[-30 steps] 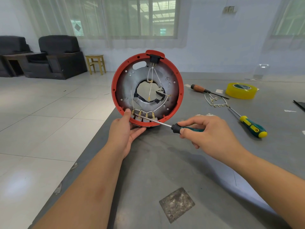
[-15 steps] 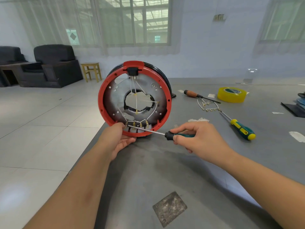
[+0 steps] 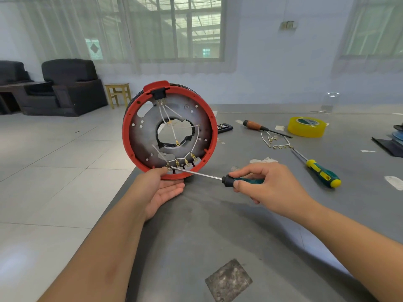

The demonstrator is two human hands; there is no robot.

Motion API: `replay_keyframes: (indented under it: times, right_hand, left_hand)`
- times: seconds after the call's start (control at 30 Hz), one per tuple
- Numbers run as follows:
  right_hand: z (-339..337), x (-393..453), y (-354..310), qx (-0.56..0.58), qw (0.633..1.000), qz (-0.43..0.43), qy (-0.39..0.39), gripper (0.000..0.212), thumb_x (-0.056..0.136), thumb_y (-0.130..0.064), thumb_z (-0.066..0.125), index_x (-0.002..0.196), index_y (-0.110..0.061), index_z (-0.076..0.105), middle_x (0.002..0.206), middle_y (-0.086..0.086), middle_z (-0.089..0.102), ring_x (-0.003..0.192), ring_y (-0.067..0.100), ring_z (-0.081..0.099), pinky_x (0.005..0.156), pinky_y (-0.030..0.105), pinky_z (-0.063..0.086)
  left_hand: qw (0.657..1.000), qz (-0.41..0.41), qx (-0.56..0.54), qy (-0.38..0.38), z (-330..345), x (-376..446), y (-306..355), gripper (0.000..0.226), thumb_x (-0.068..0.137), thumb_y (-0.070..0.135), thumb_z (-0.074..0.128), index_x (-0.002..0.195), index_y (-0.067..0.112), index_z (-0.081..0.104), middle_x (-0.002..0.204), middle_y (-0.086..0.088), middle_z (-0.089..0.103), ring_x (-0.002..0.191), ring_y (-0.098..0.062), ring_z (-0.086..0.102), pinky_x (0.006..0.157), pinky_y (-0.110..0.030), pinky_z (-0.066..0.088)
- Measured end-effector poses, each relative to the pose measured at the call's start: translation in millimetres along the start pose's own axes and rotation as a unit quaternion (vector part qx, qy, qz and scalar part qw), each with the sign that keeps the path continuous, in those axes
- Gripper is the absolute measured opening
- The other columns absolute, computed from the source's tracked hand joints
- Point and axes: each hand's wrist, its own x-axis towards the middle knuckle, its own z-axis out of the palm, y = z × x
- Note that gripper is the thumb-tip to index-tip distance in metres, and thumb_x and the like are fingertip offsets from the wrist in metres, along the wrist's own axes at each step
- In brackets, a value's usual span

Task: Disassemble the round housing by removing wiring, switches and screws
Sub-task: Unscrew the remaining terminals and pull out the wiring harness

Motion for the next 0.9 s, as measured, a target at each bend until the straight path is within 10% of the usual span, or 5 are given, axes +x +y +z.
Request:
replay_keyframes:
  times: [0.9]
  right_hand:
    - [-4.1,1.6,4.6,-0.03,1.0,0.0,-0.002,0.022,0.085,-0.022,0.077,0.091,-0.043,0.079,0.083,-0.014,0.076,0.06,0.018,0.064,0.059,0.037,0.061]
  left_hand:
    - [0.993,0.092,0.043,0.062,-1.5,7.9,-6.6,0.012,0.103,0.01,0.06,0.103,-0.001,0.064,0.084,-0.025,0.077,0.079,-0.034,0.08,0.064,-0.036,0.066]
